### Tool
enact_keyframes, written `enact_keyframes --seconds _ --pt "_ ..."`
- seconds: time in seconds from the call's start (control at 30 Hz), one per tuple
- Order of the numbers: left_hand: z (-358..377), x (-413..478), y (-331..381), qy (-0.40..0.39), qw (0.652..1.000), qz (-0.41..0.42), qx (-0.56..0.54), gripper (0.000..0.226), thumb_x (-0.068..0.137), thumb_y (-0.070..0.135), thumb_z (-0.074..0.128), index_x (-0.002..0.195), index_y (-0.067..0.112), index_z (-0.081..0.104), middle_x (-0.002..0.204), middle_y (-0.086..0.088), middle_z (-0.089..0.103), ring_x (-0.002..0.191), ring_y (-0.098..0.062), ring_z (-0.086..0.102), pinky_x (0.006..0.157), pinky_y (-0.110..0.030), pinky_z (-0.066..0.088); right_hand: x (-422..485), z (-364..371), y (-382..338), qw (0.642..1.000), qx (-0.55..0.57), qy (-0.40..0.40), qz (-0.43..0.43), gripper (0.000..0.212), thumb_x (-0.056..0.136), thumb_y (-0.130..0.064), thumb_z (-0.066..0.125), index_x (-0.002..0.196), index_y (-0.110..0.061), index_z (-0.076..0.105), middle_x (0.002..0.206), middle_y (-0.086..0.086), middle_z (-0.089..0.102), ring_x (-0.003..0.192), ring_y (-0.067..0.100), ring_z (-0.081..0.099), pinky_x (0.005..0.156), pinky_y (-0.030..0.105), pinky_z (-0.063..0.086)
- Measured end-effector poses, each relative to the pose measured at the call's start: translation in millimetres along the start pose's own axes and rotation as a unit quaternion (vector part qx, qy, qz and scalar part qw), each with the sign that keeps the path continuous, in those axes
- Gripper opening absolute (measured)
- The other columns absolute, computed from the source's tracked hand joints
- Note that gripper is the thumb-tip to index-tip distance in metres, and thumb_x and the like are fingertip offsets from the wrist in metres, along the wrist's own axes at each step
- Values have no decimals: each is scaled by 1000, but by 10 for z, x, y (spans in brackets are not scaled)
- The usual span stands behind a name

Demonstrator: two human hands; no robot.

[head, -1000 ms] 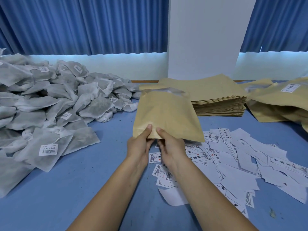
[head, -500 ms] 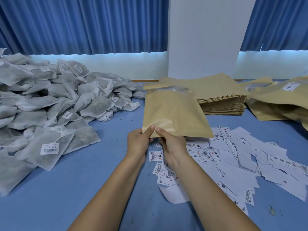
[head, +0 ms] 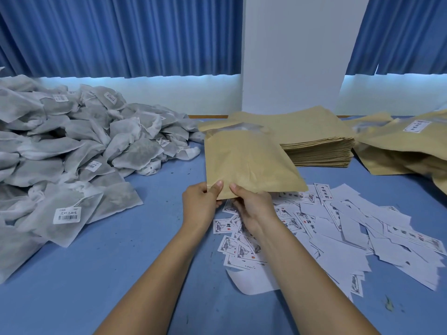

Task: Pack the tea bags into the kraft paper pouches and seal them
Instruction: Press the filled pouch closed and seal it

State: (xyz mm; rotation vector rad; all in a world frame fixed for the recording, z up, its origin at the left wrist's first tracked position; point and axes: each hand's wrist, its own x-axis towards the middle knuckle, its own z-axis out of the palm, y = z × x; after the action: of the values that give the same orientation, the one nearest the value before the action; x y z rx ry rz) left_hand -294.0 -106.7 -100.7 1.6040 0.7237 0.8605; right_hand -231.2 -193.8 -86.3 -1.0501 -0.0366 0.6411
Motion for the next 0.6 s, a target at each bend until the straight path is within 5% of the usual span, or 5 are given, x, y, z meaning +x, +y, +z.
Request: enact_keyframes --seconds 0.3,0.4,0.53,0.6 --pt "-23 11 -8 4 1000 -10 -23 26 90 23 65 68 11 67 47 9 59 42 -1 54 47 -14 41 29 -81 -119 1000 14 14 17 15 77 11 70 79 -1 61 76 10 65 64 16 60 50 18 52" --pt "-68 66 -18 24 998 -26 -50 29 90 25 65 63 13 64 46 7 57 44 -9 53 56 -24 43 45 -97 -150 999 47 18 16 21 77 11 70 92 -1 60 87 10 66 72 15 64 56 19 54" --pt "-88 62 -10 27 998 -23 -54 37 89 25 65 53 20 58 45 8 56 42 -8 51 50 -21 40 69 -132 -180 999 25 22 34 13 77 9 71 83 3 61 84 13 65 68 16 60 58 17 53" --pt "-92 59 11 31 998 -26 -52 38 90 25 64 52 20 58 45 8 55 42 -9 50 51 -22 39 81 -136 -186 998 39 26 43 20 77 8 71 94 6 61 94 15 66 79 19 63 68 21 54"
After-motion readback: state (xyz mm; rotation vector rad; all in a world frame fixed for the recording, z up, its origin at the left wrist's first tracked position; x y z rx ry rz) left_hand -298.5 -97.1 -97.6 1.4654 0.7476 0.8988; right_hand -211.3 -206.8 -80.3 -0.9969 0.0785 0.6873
